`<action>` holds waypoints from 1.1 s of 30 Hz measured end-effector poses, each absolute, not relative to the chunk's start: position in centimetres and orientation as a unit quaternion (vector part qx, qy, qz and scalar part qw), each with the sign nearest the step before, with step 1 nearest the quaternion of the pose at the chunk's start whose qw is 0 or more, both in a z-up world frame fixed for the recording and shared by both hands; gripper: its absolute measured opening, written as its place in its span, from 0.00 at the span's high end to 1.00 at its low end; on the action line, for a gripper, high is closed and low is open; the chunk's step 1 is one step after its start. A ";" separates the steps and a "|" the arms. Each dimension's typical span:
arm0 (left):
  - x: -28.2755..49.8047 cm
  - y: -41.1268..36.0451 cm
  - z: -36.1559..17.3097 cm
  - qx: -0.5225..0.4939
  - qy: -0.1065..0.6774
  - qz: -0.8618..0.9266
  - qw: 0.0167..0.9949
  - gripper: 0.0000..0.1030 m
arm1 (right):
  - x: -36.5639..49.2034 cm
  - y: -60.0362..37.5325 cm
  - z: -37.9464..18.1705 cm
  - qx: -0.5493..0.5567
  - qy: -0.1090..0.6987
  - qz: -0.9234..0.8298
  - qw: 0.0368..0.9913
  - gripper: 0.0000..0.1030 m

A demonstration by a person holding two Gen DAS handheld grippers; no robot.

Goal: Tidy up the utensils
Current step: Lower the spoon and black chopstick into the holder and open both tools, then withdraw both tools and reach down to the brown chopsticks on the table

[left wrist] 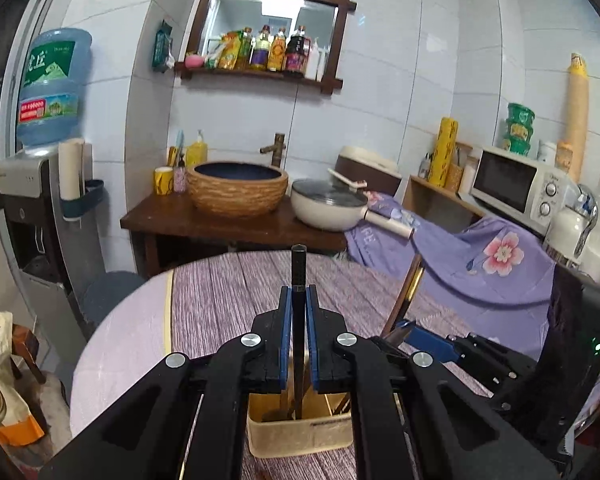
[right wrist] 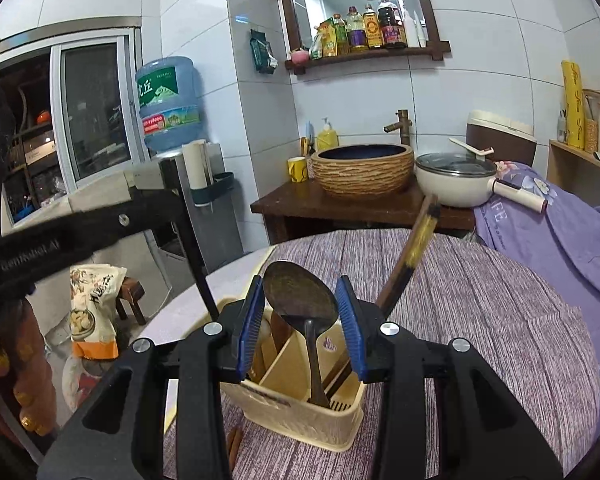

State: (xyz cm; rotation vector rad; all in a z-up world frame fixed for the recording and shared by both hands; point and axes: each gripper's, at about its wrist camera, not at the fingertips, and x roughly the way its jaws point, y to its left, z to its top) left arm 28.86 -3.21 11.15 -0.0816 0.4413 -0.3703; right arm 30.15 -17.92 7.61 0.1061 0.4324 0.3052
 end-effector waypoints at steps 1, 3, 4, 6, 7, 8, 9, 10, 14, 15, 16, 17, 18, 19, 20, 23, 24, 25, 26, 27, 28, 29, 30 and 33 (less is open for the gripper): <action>28.9 -3.3 10.5 -0.038 0.223 -0.181 0.957 0.93 | 30.2 -17.9 7.2 0.052 0.218 0.149 0.963 0.63; 29.0 -3.4 9.4 -0.033 0.232 -0.179 0.956 0.93 | 30.3 -17.8 6.3 0.050 0.231 0.144 0.961 0.63; 29.1 -3.5 8.9 -0.032 0.238 -0.179 0.954 0.93 | 30.3 -17.7 6.0 0.050 0.235 0.143 0.960 0.63; 29.1 -3.5 8.3 -0.029 0.239 -0.179 0.954 0.93 | 30.2 -17.6 5.3 0.047 0.239 0.142 0.959 0.63; 29.2 -3.5 8.1 -0.025 0.243 -0.179 0.953 0.93 | 30.2 -17.6 5.1 0.045 0.240 0.141 0.959 0.63; 29.3 -3.5 7.8 -0.024 0.249 -0.180 0.951 0.93 | 30.1 -17.5 4.7 0.043 0.242 0.139 0.959 0.63; 29.3 -3.5 7.7 -0.023 0.252 -0.180 0.951 0.93 | 30.2 -17.5 4.5 0.044 0.245 0.139 0.958 0.63; 29.3 -3.5 7.6 -0.020 0.253 -0.178 0.951 0.93 | 30.2 -17.6 4.2 0.045 0.248 0.139 0.958 0.63; 28.7 -3.6 7.9 -0.009 0.244 -0.178 0.953 0.93 | 29.9 -18.1 4.2 0.054 0.241 0.135 0.960 0.59; 28.4 -3.6 8.1 -0.006 0.241 -0.179 0.954 0.92 | 29.8 -18.2 4.2 0.055 0.239 0.135 0.960 0.51; 28.0 -3.5 8.3 -0.004 0.238 -0.181 0.954 0.89 | 29.6 -18.3 4.4 0.057 0.234 0.134 0.961 0.46; 27.8 -3.5 8.4 -0.002 0.235 -0.182 0.955 0.80 | 29.4 -18.4 4.5 0.057 0.230 0.134 0.962 0.46; 27.3 -3.4 8.6 -0.002 0.229 -0.180 0.957 0.68 | 29.0 -18.6 4.7 0.057 0.223 0.134 0.964 0.46; 26.7 -3.2 8.7 -0.003 0.222 -0.176 0.959 0.61 | 28.6 -18.7 4.8 0.056 0.219 0.134 0.965 0.46; 26.2 -2.9 8.6 -0.006 0.219 -0.171 0.961 0.50 | 28.0 -19.0 5.0 0.057 0.213 0.133 0.966 0.46; 24.6 -2.4 7.8 -0.007 0.223 -0.160 0.961 0.46 | 26.3 -20.0 5.1 0.059 0.207 0.125 0.968 0.45; 24.2 -2.2 7.4 -0.006 0.229 -0.155 0.961 0.46 | 25.9 -20.3 5.0 0.058 0.210 0.122 0.968 0.45; 23.9 -2.0 6.7 -0.007 0.237 -0.148 0.960 0.45 | 25.4 -20.6 4.7 0.056 0.217 0.117 0.968 0.45; 23.6 -1.8 6.0 -0.008 0.247 -0.143 0.958 0.44 | 25.2 -20.9 4.5 0.054 0.224 0.113 0.967 0.45; 23.3 -1.6 5.1 -0.012 0.260 -0.139 0.955 0.44 | 24.8 -21.3 3.8 0.051 0.237 0.106 0.964 0.45; 23.1 -1.3 4.1 -0.016 0.276 -0.135 0.951 0.44 | 24.6 -21.6 3.2 0.049 0.250 0.101 0.962 0.45; 23.0 -1.2 3.0 -0.020 0.292 -0.131 0.947 0.44 | 24.5 -21.9 2.1 0.047 0.271 0.095 0.957 0.45; 23.0 -1.0 2.1 -0.022 0.305 -0.129 0.943 0.44 | 24.4 -22.2 1.1 0.050 0.288 0.089 0.952 0.45; 22.9 -1.0 -0.9 -0.022 0.346 -0.119 0.931 0.47 | 24.7 -23.0 -2.0 0.062 0.339 0.077 0.936 0.45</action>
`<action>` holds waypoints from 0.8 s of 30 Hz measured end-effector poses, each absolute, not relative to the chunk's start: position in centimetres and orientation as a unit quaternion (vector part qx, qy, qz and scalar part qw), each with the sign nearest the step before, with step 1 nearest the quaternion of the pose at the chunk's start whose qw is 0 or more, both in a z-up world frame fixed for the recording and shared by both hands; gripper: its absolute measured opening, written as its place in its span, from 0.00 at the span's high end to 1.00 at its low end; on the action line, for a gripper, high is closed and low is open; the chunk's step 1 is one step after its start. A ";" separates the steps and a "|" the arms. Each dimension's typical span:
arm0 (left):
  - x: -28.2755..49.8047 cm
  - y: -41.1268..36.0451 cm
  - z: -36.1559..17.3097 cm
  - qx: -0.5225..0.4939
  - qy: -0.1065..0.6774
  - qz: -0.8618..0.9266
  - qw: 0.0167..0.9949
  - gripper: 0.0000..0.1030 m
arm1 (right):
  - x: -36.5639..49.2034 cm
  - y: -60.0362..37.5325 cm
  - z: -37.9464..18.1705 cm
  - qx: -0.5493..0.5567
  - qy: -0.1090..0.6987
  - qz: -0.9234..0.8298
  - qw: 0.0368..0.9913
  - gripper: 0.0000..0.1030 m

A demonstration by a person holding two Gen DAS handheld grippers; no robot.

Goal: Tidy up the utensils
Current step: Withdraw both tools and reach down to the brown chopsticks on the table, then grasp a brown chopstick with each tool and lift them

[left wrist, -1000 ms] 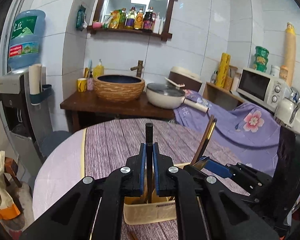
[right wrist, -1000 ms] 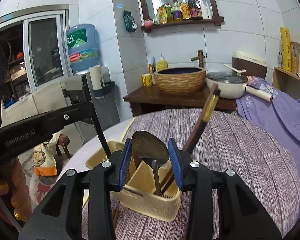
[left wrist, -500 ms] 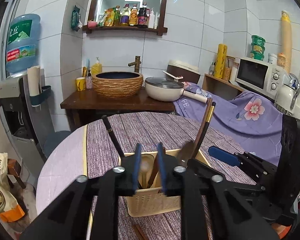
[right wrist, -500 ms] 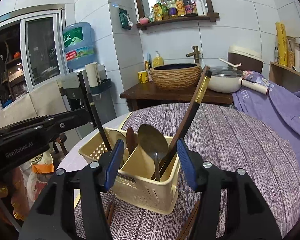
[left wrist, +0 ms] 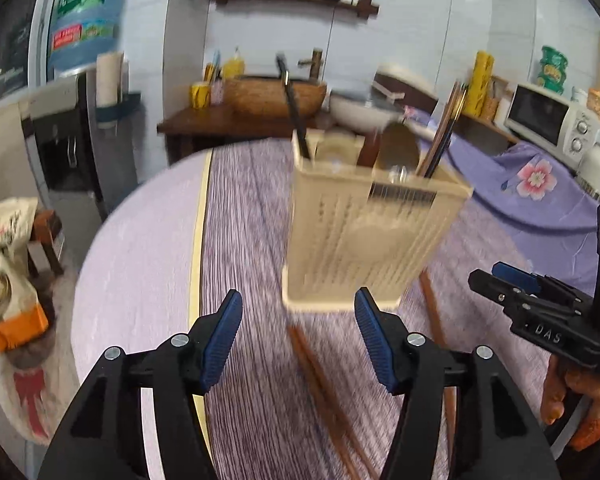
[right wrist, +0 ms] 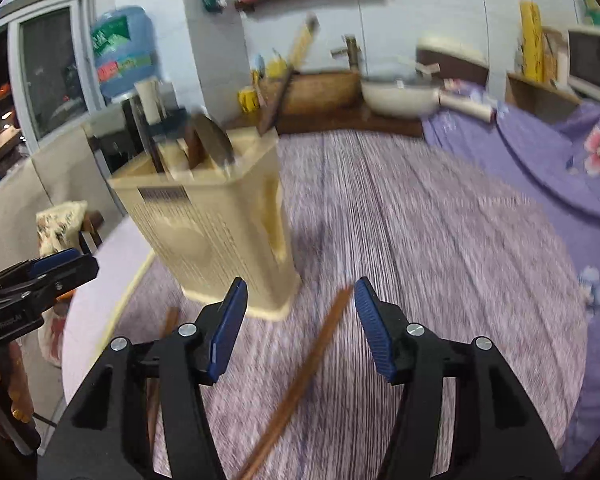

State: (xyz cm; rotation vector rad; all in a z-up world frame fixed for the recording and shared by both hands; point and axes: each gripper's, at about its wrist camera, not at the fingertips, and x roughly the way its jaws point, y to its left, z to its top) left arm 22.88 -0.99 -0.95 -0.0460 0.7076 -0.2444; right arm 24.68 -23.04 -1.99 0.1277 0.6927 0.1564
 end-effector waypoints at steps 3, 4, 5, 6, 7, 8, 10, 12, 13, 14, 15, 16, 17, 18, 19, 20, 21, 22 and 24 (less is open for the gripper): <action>22.8 -1.2 -3.8 -0.027 0.383 -0.121 0.915 0.56 | 25.0 -23.6 -4.8 0.081 0.379 0.065 0.920 0.51; 22.8 -1.2 -4.5 -0.024 0.391 -0.120 0.912 0.57 | 25.0 -23.6 -5.5 0.084 0.388 0.062 0.916 0.53; 22.7 -1.3 -5.1 -0.020 0.396 -0.117 0.910 0.59 | 25.1 -23.6 -6.0 0.087 0.396 0.060 0.912 0.55; 22.7 -1.4 -5.7 -0.018 0.403 -0.116 0.908 0.61 | 25.2 -23.6 -6.6 0.087 0.403 0.056 0.909 0.58; 22.7 -1.4 -6.1 -0.019 0.408 -0.116 0.905 0.62 | 25.3 -23.6 -7.0 0.084 0.408 0.051 0.907 0.61; 22.7 -1.4 -6.5 -0.024 0.415 -0.117 0.902 0.63 | 25.3 -23.6 -7.4 0.085 0.412 0.049 0.906 0.61; 22.6 -1.4 -7.0 -0.028 0.419 -0.117 0.900 0.64 | 25.4 -23.4 -7.8 0.085 0.420 0.045 0.903 0.63; 22.5 -1.8 -7.2 -0.028 0.421 -0.118 0.899 0.66 | 25.4 -23.2 -8.3 0.082 0.424 0.040 0.901 0.65; 22.4 -2.0 -7.2 -0.024 0.422 -0.117 0.899 0.66 | 25.4 -23.1 -8.4 0.081 0.427 0.037 0.900 0.68; 22.4 -2.1 -7.2 -0.017 0.421 -0.115 0.900 0.68 | 25.5 -23.1 -8.6 0.079 0.429 0.035 0.899 0.69; 22.4 -2.2 -7.3 -0.013 0.422 -0.113 0.900 0.70 | 25.6 -23.1 -8.7 0.077 0.430 0.032 0.899 0.70; 22.4 -2.3 -7.4 -0.012 0.424 -0.112 0.899 0.70 | 25.6 -23.2 -8.8 0.077 0.433 0.030 0.898 0.71; 22.4 -2.3 -7.6 -0.012 0.427 -0.112 0.897 0.71 | 25.8 -23.3 -8.8 0.078 0.434 0.031 0.897 0.71; 22.4 -2.3 -7.8 -0.012 0.430 -0.112 0.896 0.72 | 25.8 -23.2 -9.0 0.079 0.435 0.033 0.896 0.71; 22.5 -2.3 -8.0 -0.011 0.432 -0.110 0.895 0.73 | 25.8 -23.2 -8.9 0.077 0.435 0.032 0.897 0.71; 22.5 -2.3 -8.1 -0.012 0.432 -0.110 0.895 0.74 | 25.9 -23.2 -8.9 0.074 0.435 0.031 0.897 0.71; 22.5 -2.3 -8.1 -0.012 0.431 -0.109 0.896 0.75 | 26.0 -23.2 -8.9 0.072 0.435 0.030 0.897 0.71; 22.4 -2.3 -8.1 -0.012 0.431 -0.108 0.896 0.75 | 26.1 -23.2 -8.9 0.071 0.435 0.029 0.897 0.71; 22.5 -2.4 -8.1 -0.011 0.432 -0.108 0.895 0.75 | 26.4 -23.2 -8.8 0.068 0.435 0.026 0.898 0.71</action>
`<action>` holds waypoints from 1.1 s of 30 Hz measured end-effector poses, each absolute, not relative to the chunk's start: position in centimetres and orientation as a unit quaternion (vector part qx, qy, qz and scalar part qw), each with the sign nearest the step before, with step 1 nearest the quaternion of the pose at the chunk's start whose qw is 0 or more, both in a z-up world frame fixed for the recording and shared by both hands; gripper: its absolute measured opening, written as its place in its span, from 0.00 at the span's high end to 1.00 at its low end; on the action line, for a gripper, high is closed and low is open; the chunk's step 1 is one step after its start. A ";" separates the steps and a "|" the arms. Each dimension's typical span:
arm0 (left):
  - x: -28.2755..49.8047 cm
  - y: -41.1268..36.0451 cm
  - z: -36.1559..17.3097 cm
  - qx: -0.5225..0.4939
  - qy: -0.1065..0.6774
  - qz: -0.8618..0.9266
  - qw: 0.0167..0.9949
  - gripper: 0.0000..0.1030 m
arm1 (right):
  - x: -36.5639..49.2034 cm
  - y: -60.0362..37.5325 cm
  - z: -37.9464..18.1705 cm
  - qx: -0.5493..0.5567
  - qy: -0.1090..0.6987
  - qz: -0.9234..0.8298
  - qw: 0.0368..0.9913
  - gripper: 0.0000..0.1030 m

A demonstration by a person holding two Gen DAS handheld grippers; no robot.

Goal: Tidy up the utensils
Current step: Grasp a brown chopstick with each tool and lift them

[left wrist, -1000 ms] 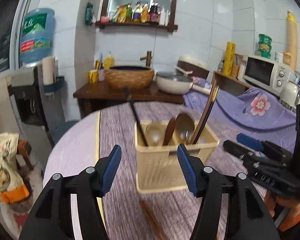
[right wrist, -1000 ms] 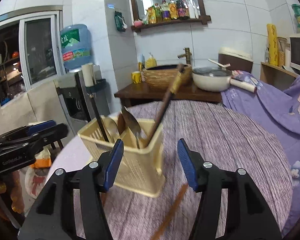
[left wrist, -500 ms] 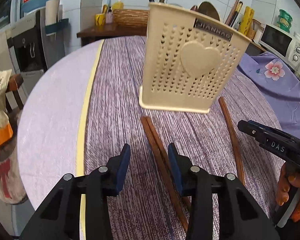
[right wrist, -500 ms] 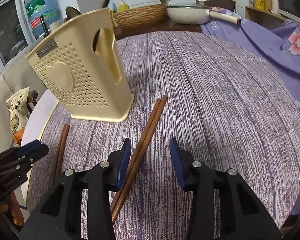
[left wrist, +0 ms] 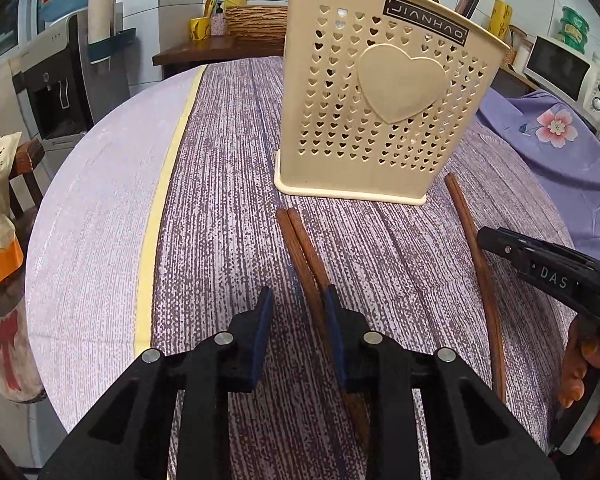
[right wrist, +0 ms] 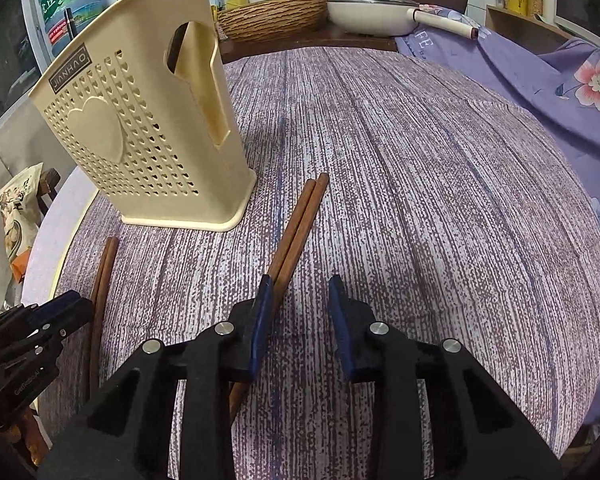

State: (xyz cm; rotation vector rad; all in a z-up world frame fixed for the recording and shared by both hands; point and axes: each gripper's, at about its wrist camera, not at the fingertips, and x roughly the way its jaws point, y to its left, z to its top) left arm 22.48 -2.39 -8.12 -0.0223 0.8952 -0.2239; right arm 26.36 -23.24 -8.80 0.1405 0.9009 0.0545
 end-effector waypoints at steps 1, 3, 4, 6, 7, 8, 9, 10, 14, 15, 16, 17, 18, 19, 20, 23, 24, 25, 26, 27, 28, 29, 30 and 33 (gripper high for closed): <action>22.6 -2.4 -8.1 -0.011 0.433 -0.107 0.895 0.75 | 26.5 -23.3 -8.8 0.067 0.435 0.024 0.897 0.72; 22.9 -2.5 -8.1 -0.011 0.435 -0.106 0.894 0.75 | 26.8 -23.4 -8.7 0.067 0.436 0.022 0.897 0.72; 23.1 -2.5 -8.1 -0.012 0.437 -0.106 0.893 0.75 | 26.9 -23.4 -8.7 0.068 0.436 0.021 0.897 0.73; 23.5 -2.7 -8.1 -0.008 0.438 -0.102 0.893 0.75 | 27.2 -23.8 -8.8 0.072 0.437 0.018 0.896 0.77; 23.6 -2.8 -8.2 -0.005 0.438 -0.102 0.893 0.75 | 27.4 -24.0 -8.9 0.070 0.440 0.014 0.895 0.80; 23.7 -2.9 -8.2 -0.004 0.438 -0.102 0.893 0.75 | 27.5 -24.1 -8.9 0.070 0.438 0.013 0.896 0.80; 23.8 -2.9 -8.2 -0.004 0.438 -0.102 0.893 0.75 | 27.6 -24.2 -9.0 0.068 0.438 0.013 0.896 0.81; 24.0 -3.0 -8.2 -0.003 0.438 -0.102 0.893 0.75 | 27.8 -24.2 -9.0 0.068 0.439 0.015 0.896 0.81; 24.3 -2.9 -8.2 -0.009 0.440 -0.102 0.892 0.75 | 27.9 -24.9 -8.7 0.100 0.434 0.026 0.895 0.81; 24.4 -2.9 -8.1 -0.008 0.440 -0.102 0.892 0.75 | 27.8 -24.8 -8.4 0.103 0.428 0.029 0.897 0.81; 24.5 -3.0 -8.1 -0.006 0.439 -0.101 0.893 0.75 | 27.9 -24.6 -8.3 0.099 0.428 0.033 0.898 0.81; 24.6 -3.0 -8.1 -0.005 0.439 -0.100 0.893 0.75 | 28.0 -24.2 -8.4 0.094 0.433 0.042 0.895 0.81; 24.6 -3.1 -8.1 -0.004 0.440 -0.099 0.893 0.75 | 28.2 -24.0 -8.5 0.094 0.438 0.045 0.893 0.81; 24.8 -3.2 -8.1 -0.003 0.440 -0.099 0.892 0.75 | 28.5 -23.8 -8.7 0.089 0.443 0.041 0.891 0.81; 24.8 -3.3 -8.1 -0.002 0.440 -0.098 0.892 0.75 | 28.5 -23.6 -8.8 0.087 0.442 0.039 0.892 0.81; 25.1 -3.4 -8.1 0.006 0.441 -0.096 0.893 0.78 | 29.0 -23.5 -8.7 0.085 0.445 0.029 0.891 0.81; 25.2 -3.4 -8.1 0.006 0.441 -0.095 0.892 0.79 | 29.3 -23.4 -8.7 0.081 0.446 0.026 0.891 0.81; 25.4 -3.3 -8.1 0.004 0.442 -0.094 0.892 0.80 | 29.5 -23.5 -8.7 0.080 0.447 0.023 0.891 0.81; 25.6 -3.3 -8.1 0.003 0.443 -0.093 0.892 0.81 | 29.7 -23.6 -8.7 0.083 0.448 0.021 0.890 0.81; 25.8 -3.3 -8.1 0.002 0.444 -0.091 0.891 0.81 | 30.0 -23.7 -8.7 0.088 0.450 0.019 0.888 0.82; 26.0 -3.4 -8.1 0.004 0.445 -0.090 0.891 0.81 | 30.4 -23.9 -8.8 0.092 0.453 0.019 0.886 0.83; 26.2 -3.5 -8.0 0.005 0.446 -0.088 0.891 0.81 | 31.0 -23.9 -8.8 0.092 0.455 0.017 0.886 0.85; 26.5 -3.6 -8.0 0.006 0.447 -0.086 0.891 0.82 | 31.2 -23.9 -8.8 0.090 0.456 0.013 0.885 0.87; 27.2 -3.9 -8.1 0.009 0.448 -0.082 0.890 0.83 | 32.3 -23.7 -8.8 0.089 0.457 0.004 0.885 0.87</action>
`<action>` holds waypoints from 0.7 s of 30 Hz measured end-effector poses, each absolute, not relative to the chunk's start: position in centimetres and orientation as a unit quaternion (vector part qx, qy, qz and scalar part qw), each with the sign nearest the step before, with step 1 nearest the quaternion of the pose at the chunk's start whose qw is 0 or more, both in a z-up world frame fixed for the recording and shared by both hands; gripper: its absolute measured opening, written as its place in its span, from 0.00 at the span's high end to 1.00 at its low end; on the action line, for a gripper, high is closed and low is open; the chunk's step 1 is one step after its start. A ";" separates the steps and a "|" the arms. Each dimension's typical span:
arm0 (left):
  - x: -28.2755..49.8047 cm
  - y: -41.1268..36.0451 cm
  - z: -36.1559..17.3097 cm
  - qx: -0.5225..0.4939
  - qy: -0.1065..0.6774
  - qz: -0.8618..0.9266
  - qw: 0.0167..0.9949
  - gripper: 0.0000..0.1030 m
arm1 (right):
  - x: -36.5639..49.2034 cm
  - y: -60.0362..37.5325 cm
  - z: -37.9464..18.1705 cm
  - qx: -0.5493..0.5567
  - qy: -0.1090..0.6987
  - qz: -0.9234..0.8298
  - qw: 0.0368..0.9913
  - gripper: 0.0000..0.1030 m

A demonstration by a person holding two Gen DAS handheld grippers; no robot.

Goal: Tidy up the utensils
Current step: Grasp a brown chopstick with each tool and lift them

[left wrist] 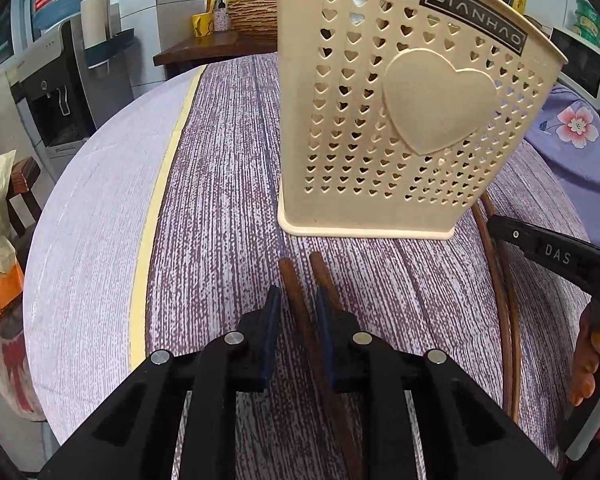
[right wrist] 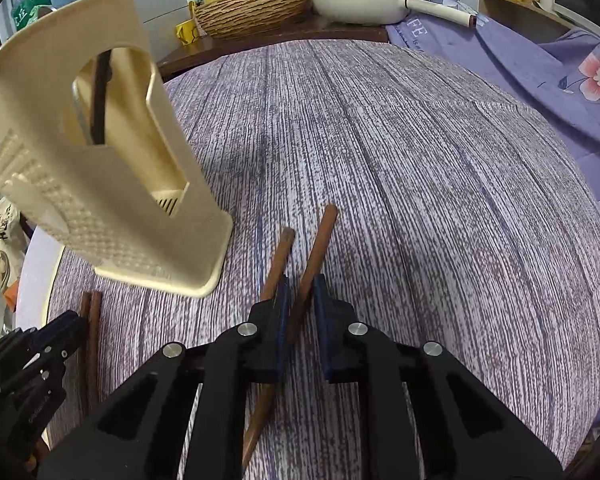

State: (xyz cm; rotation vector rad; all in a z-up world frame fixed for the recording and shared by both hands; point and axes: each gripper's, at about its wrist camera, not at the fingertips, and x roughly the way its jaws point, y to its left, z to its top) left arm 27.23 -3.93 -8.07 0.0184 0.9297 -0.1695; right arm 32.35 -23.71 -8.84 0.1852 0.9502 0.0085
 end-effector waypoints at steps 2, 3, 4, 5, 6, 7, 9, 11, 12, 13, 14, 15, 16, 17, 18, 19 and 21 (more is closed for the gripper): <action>27.3 -4.2 -8.1 0.010 0.448 -0.078 0.891 0.84 | 33.0 -23.8 -8.8 0.100 0.457 -0.002 0.884 0.87; 27.4 -4.3 -8.1 0.011 0.447 -0.077 0.891 0.84 | 33.2 -23.8 -8.8 0.102 0.457 -0.004 0.883 0.87; 27.4 -4.3 -8.1 0.010 0.446 -0.076 0.892 0.84 | 33.4 -23.8 -8.8 0.104 0.456 -0.007 0.884 0.87; 27.4 -4.4 -8.1 0.010 0.445 -0.074 0.892 0.84 | 33.7 -23.8 -8.9 0.105 0.455 -0.010 0.884 0.87; 27.4 -4.4 -8.1 0.009 0.444 -0.072 0.893 0.85 | 33.9 -23.6 -8.9 0.104 0.454 -0.014 0.885 0.88; 27.4 -4.4 -8.1 0.008 0.443 -0.071 0.894 0.85 | 34.0 -23.5 -8.8 0.102 0.452 -0.018 0.886 0.88; 27.2 -4.3 -8.2 0.005 0.441 -0.067 0.895 0.88 | 34.1 -23.3 -8.9 0.097 0.449 -0.024 0.888 0.88; 27.0 -4.4 -8.2 0.006 0.440 -0.064 0.896 0.90 | 34.0 -23.1 -8.9 0.090 0.445 -0.030 0.890 0.90; 26.9 -4.4 -8.2 0.007 0.439 -0.063 0.896 0.90 | 33.9 -23.1 -8.9 0.089 0.444 -0.029 0.891 0.90; 26.8 -4.4 -8.3 0.005 0.439 -0.063 0.897 0.90 | 33.8 -23.1 -8.9 0.092 0.443 -0.029 0.892 0.91; 26.7 -4.4 -8.2 0.003 0.438 -0.061 0.897 0.90 | 33.8 -23.3 -8.9 0.097 0.442 -0.028 0.891 0.91; 26.8 -4.4 -8.3 0.003 0.438 -0.060 0.897 0.91 | 33.8 -23.4 -8.9 0.097 0.442 -0.028 0.891 0.91; 26.8 -4.4 -8.3 0.002 0.438 -0.060 0.897 0.91 | 33.8 -23.4 -8.9 0.098 0.442 -0.028 0.891 0.91; 26.8 -4.4 -8.3 0.002 0.438 -0.061 0.897 0.91 | 33.8 -23.4 -8.9 0.100 0.441 -0.029 0.892 0.91; 26.8 -4.5 -8.3 0.001 0.438 -0.061 0.897 0.91 | 33.7 -23.5 -8.9 0.102 0.440 -0.029 0.892 0.92; 26.7 -4.6 -8.3 0.000 0.438 -0.061 0.897 0.91 | 33.7 -23.6 -8.9 0.105 0.438 -0.028 0.892 0.92; 26.8 -4.6 -8.3 -0.003 0.438 -0.064 0.896 0.91 | 33.6 -23.8 -9.0 0.110 0.436 -0.024 0.893 0.92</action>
